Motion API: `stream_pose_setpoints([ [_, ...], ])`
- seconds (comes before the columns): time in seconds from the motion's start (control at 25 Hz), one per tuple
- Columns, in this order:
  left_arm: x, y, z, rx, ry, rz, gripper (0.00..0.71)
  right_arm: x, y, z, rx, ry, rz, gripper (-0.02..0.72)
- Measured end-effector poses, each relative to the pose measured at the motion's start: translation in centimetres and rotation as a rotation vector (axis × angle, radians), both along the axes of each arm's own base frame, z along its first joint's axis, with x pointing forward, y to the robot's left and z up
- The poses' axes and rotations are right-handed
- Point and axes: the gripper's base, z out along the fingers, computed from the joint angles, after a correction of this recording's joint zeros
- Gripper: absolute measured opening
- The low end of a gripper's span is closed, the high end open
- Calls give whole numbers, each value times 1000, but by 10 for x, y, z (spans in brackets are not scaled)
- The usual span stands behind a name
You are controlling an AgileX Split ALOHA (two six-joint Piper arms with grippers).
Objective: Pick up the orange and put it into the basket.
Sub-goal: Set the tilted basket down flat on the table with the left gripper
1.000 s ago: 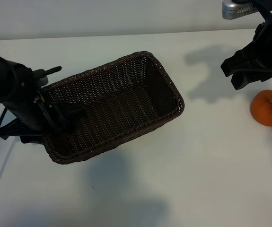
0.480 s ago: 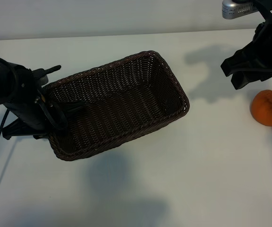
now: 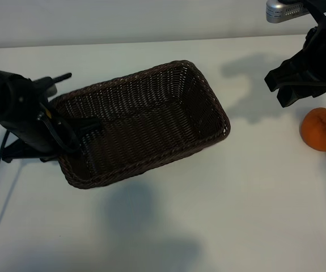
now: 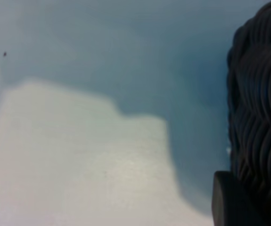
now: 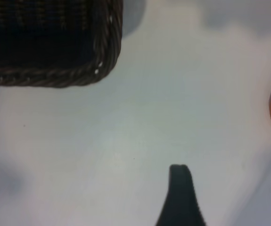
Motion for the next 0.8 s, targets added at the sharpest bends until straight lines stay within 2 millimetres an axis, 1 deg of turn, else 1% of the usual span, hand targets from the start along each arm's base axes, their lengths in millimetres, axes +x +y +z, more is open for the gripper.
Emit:
stream_pose_setpoints([
  [0.16,-4,1,17,-8,-49,-32,148,0,0,0,0,0,0,504],
  [0.52,-17,7,51,-16,-145,-59,147,0,0,0,0,0,0,504],
  [0.68,-21,7,62,-34,-188,-56,147,0,0,0,0,0,0,504],
  [0.8,-22,7,67,-45,-215,-54,147,0,0,0,0,0,0,504],
])
